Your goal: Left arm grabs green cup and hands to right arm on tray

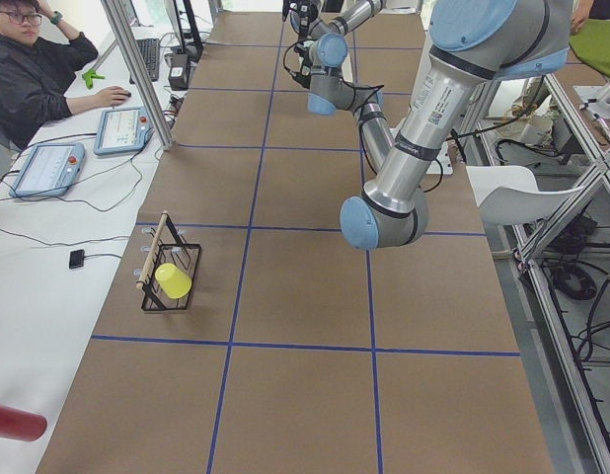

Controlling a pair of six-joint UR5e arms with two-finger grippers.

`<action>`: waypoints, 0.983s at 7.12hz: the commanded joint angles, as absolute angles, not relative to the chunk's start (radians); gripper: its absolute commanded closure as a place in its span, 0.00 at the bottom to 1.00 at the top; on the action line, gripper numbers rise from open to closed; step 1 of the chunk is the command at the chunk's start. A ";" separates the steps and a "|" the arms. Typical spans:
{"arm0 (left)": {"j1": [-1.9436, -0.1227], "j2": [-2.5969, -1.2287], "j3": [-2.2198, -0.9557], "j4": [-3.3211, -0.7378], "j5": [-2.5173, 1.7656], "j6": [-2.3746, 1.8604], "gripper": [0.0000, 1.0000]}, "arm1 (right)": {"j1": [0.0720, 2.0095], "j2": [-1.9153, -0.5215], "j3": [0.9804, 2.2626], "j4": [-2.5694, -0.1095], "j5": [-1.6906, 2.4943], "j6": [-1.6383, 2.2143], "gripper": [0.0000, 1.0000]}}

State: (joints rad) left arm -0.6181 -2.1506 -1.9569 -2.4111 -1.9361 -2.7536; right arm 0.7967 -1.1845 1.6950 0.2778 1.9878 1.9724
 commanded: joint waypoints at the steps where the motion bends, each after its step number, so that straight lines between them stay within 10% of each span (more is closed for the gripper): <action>1: -0.618 -2.149 -1.956 -2.418 -1.936 -2.758 0.88 | 0.789 -1.180 1.695 0.291 1.980 1.973 0.01; 7: -0.623 -2.154 -1.918 -2.448 -1.919 -2.763 0.87 | 0.736 -1.181 1.695 0.296 1.990 1.973 0.01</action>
